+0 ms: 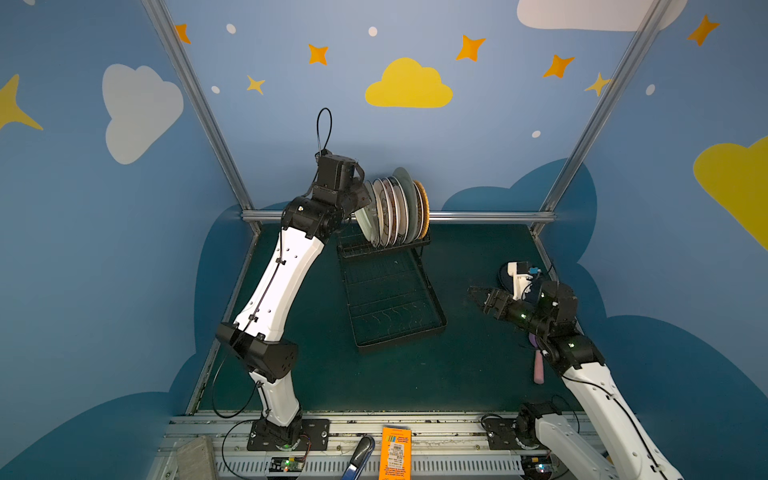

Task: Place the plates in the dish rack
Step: 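Lower the sunflower plate into the rack slot beside the standing plates with left gripper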

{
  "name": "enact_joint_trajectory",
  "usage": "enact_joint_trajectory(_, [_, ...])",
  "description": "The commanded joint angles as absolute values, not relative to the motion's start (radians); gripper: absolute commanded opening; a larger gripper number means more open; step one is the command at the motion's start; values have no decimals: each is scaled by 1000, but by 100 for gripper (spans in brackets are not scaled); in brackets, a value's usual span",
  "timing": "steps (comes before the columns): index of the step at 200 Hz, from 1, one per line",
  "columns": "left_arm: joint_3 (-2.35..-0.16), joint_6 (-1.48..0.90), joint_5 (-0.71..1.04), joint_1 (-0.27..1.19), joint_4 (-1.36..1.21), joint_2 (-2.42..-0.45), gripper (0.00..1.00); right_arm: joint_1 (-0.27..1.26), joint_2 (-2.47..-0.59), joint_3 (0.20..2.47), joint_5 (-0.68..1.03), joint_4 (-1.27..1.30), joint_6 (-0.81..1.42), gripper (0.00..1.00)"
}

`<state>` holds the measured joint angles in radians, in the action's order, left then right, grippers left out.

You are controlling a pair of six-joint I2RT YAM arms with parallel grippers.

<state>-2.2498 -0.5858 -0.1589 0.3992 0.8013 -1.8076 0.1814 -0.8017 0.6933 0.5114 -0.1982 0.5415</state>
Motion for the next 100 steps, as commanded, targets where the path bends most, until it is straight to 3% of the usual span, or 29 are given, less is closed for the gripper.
enact_joint_trajectory(1, [-2315, -569, -159, 396, 739, -1814, 4, 184, -787, 682, 500, -189, 523, 93])
enact_joint_trajectory(100, [-2359, -537, -173, 394, 793, -1885, 4, 183, -789, 678, 484, -193, 522, 93])
